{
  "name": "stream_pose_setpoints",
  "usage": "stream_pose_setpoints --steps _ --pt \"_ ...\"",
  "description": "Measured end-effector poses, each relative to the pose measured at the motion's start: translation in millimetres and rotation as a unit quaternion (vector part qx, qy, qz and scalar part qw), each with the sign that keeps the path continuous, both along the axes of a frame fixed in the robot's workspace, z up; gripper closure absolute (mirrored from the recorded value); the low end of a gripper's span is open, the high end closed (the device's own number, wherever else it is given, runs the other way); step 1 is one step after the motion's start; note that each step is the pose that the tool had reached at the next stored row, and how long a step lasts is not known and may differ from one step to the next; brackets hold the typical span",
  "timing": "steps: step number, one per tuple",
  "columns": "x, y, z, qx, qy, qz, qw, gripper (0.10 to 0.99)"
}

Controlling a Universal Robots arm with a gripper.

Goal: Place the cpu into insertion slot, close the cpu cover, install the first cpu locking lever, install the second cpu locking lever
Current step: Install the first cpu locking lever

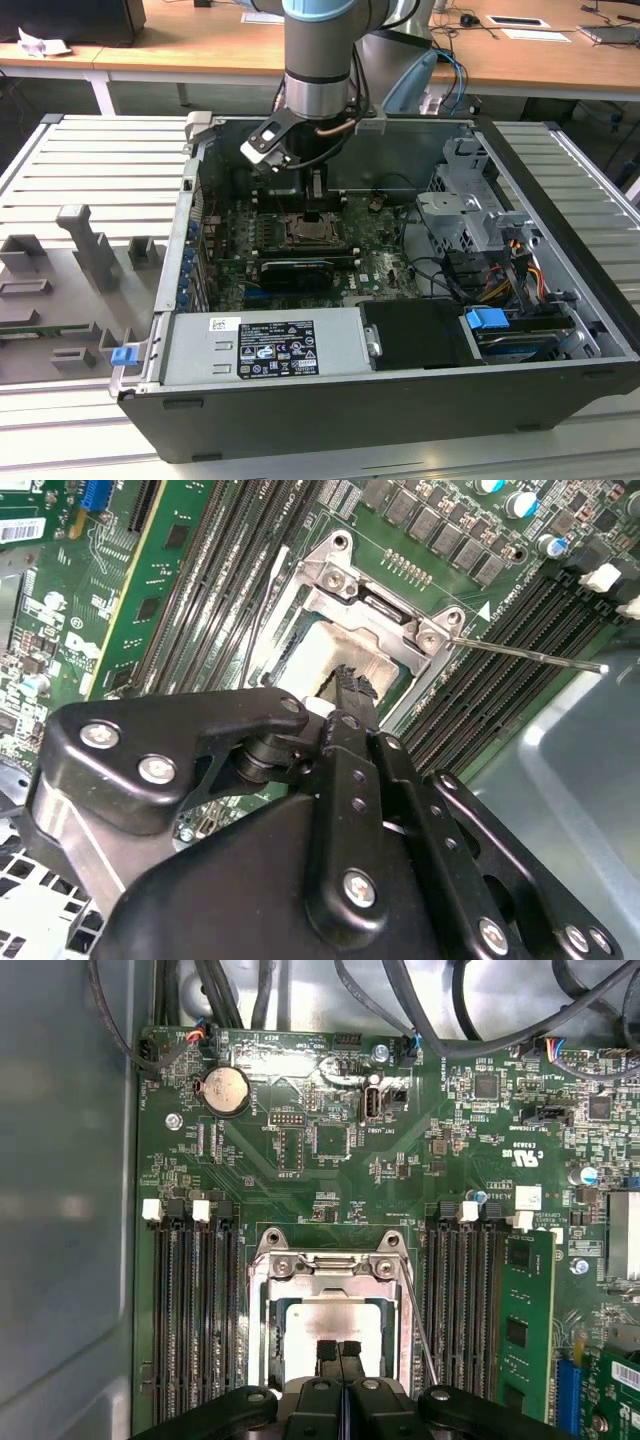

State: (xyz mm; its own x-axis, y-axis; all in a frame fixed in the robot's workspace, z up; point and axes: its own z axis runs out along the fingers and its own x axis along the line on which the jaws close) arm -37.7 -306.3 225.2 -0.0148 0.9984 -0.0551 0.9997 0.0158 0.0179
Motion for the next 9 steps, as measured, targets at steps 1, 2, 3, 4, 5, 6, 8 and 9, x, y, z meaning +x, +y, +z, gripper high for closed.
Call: stream_pose_setpoints --steps 1,2,3,4,5,6,8,9 --pt "0.0 0.0 1.3 0.0 0.0 0.0 1.0 0.98" --pt "0.0 0.0 2.2 0.0 0.0 0.0 1.0 0.98" --pt "0.0 0.0 3.4 0.0 0.0 0.0 1.0 0.98" --pt "0.0 0.0 4.5 0.0 0.0 0.0 1.0 0.98" --pt "0.0 0.0 6.0 0.0 0.0 0.0 1.0 0.98" --pt "-0.4 0.0 7.0 0.0 0.0 0.0 1.0 0.98" --pt "-0.4 0.0 9.6 0.0 0.0 0.0 1.0 0.98" --pt "-0.4 0.0 12.8 0.0 0.0 0.0 1.0 0.98"
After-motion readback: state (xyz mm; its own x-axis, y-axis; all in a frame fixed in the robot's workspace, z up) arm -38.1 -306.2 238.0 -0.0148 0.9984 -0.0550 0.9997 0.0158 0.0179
